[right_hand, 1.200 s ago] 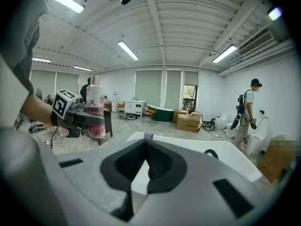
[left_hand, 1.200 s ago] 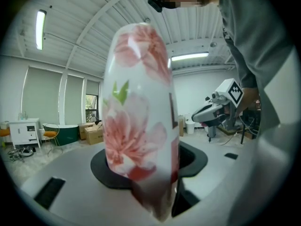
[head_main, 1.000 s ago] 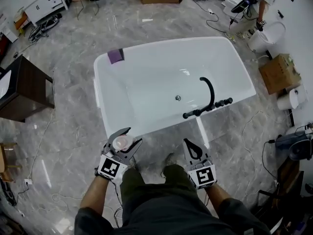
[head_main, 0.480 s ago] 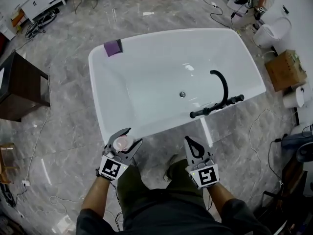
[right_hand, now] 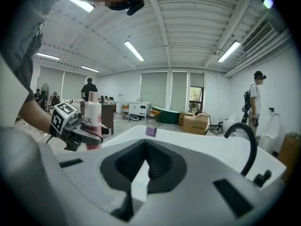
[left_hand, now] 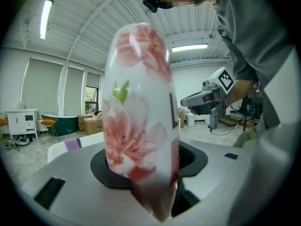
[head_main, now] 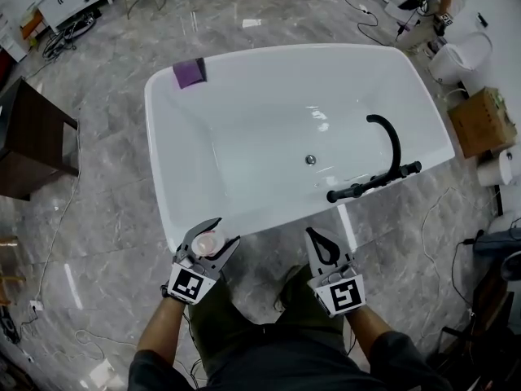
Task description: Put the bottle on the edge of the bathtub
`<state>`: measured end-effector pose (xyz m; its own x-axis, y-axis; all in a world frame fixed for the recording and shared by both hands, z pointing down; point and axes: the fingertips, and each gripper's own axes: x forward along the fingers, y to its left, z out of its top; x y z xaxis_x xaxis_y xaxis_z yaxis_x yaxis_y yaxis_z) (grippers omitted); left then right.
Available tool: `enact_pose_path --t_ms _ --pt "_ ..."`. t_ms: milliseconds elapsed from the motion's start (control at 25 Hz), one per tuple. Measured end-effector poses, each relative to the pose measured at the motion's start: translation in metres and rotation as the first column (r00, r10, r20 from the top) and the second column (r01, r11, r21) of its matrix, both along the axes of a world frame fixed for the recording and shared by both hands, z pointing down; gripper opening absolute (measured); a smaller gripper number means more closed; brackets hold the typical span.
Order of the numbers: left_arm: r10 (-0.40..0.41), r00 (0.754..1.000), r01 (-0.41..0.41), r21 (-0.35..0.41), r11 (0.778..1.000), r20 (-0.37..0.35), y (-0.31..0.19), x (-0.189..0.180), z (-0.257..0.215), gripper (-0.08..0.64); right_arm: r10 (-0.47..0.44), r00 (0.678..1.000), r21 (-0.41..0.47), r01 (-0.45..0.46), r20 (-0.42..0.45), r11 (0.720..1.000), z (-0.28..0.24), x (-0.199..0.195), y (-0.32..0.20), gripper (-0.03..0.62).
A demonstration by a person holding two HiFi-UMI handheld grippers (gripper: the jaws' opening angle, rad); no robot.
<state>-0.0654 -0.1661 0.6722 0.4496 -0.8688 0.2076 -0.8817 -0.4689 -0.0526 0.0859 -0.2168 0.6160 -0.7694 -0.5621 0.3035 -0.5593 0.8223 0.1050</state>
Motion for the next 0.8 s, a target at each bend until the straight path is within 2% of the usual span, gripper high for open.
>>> enact_pose_path --t_ms 480,800 --pt "0.022 1.000 -0.023 0.027 0.999 0.008 -0.012 -0.007 0.064 0.232 -0.030 0.999 0.020 0.031 -0.028 0.999 0.061 -0.014 -0.009 0.000" --pt "0.067 0.997 -0.069 0.049 0.996 0.029 -0.016 0.000 0.092 0.233 -0.037 0.998 0.004 0.037 -0.044 0.999 0.097 -0.020 -0.011 0.000"
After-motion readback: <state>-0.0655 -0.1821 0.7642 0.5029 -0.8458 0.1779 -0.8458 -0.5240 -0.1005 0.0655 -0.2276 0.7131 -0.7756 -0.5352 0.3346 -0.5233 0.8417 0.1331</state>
